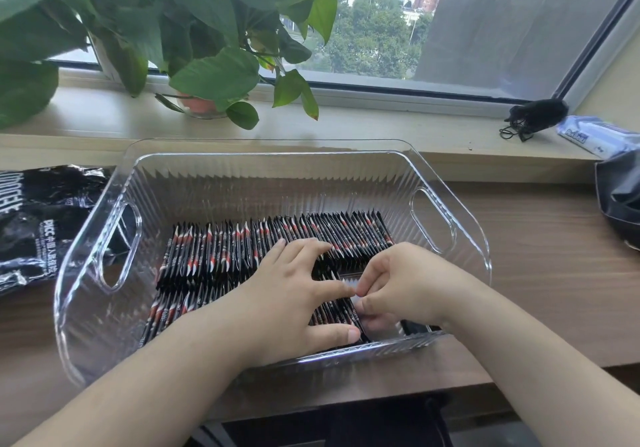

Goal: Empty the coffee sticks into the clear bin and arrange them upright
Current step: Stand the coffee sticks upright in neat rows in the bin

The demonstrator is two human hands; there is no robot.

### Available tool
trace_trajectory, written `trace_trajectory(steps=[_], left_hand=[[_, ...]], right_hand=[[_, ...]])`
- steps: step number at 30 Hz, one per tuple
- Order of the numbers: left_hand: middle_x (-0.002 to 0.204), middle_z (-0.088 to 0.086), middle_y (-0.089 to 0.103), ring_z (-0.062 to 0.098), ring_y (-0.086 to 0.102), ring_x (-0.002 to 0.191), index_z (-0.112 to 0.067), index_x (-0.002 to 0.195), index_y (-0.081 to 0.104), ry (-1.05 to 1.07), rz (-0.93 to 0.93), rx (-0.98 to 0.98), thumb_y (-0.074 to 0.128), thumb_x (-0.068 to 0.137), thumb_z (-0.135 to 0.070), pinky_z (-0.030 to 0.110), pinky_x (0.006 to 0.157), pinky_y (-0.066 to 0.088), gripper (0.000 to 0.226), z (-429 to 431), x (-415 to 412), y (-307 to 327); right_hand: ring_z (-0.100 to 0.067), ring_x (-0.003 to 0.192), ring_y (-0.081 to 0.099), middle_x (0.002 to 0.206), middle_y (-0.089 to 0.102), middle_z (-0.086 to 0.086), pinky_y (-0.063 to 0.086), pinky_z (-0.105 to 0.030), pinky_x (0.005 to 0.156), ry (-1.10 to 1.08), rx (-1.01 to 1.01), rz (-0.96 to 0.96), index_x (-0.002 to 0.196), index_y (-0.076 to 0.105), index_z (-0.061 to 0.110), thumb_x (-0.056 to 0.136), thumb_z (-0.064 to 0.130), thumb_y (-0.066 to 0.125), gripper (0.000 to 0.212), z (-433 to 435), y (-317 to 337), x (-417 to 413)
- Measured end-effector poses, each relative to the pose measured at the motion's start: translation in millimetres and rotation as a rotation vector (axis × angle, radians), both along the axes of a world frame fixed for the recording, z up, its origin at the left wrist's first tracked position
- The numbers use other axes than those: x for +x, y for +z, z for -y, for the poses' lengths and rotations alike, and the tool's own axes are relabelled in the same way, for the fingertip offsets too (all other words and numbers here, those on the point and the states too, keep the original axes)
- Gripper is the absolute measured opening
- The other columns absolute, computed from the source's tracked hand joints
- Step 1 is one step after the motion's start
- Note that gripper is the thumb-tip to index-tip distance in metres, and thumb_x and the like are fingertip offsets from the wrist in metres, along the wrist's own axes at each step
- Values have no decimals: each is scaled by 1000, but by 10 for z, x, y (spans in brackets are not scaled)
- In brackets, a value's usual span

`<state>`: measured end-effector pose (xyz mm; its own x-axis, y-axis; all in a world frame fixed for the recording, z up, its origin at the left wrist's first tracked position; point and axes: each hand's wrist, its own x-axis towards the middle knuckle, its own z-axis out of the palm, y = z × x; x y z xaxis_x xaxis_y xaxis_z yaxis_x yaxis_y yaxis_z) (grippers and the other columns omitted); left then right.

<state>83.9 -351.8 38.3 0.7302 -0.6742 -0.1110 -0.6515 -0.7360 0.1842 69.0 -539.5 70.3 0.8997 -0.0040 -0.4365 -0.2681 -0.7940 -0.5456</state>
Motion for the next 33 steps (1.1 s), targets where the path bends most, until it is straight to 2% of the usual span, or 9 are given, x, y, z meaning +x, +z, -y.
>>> trace_trajectory(steps=[4, 9, 14, 16, 18, 21, 24, 29, 33], left_hand=[[162, -3, -4, 9, -19, 145, -54, 141, 34, -29, -7, 29, 21, 83, -80, 50, 121, -11, 64, 19, 21, -25], [162, -3, -6, 16, -23, 148, -50, 136, 42, -53, 4, 33, 24, 99, -63, 56, 118, -14, 43, 70, 35, -32], [161, 1, -1, 18, -18, 149, -46, 129, 46, -50, 22, 17, 14, 90, -55, 58, 118, -12, 52, 66, 27, -52], [161, 1, 0, 18, -18, 149, -46, 130, 46, -46, 26, 13, 14, 88, -53, 57, 118, -12, 53, 65, 24, -51], [161, -1, -1, 18, -17, 149, -46, 131, 46, -42, 32, 13, 15, 87, -52, 57, 118, -12, 54, 67, 22, -49], [161, -4, -2, 17, -17, 149, -45, 133, 46, -42, 33, 14, 16, 86, -49, 57, 118, -12, 56, 66, 19, -40], [161, -4, -1, 17, -18, 149, -45, 134, 46, -42, 22, 9, 17, 85, -48, 57, 117, -12, 57, 68, 18, -26], [161, -1, 0, 16, -18, 149, -46, 134, 45, -49, 19, -8, 22, 89, -47, 57, 117, -13, 50, 64, 31, -46], [162, 1, -2, 15, -20, 148, -47, 137, 43, -51, 5, -20, 34, 99, -41, 55, 118, -16, 40, 52, 39, -65]], right_hand=[[-25, 80, 77, 80, 78, -7, 59, -49, 89, -22, 23, -26, 92, 69, 15, 75, 12, 84, 22, 37, 69, 58], [-21, 73, 77, 77, 78, -7, 61, -43, 84, -86, 51, 114, 93, 70, 10, 87, 0, 70, 12, 172, 395, 52], [-24, 79, 71, 86, 72, -5, 60, -33, 74, 88, -525, 254, 88, 72, 11, 88, 14, 66, 6, 99, 483, 6], [-18, 59, 56, 73, 59, -5, 46, -21, 48, 144, -692, 197, 73, 58, 9, 90, 11, 63, 18, 8, 398, -27], [-12, 53, 40, 69, 46, -3, 32, -21, 43, 156, -753, 146, 65, 45, 12, 91, 11, 64, 32, -59, 280, -42], [-14, 55, 40, 67, 41, -2, 38, -26, 58, 169, -752, 144, 61, 41, 15, 89, 14, 68, 38, -92, 132, -27], [-25, 73, 47, 70, 36, 0, 38, -28, 66, 187, -767, 103, 65, 38, 18, 91, 16, 67, 39, -145, 70, -38], [-15, 58, 42, 69, 44, 0, 28, -25, 47, 138, -712, 126, 65, 42, 17, 89, 18, 64, 33, -116, 45, -3], [-17, 53, 40, 59, 43, -1, 29, -25, 45, 144, -610, 122, 58, 43, 14, 83, 33, 68, 40, -93, 20, 5]])
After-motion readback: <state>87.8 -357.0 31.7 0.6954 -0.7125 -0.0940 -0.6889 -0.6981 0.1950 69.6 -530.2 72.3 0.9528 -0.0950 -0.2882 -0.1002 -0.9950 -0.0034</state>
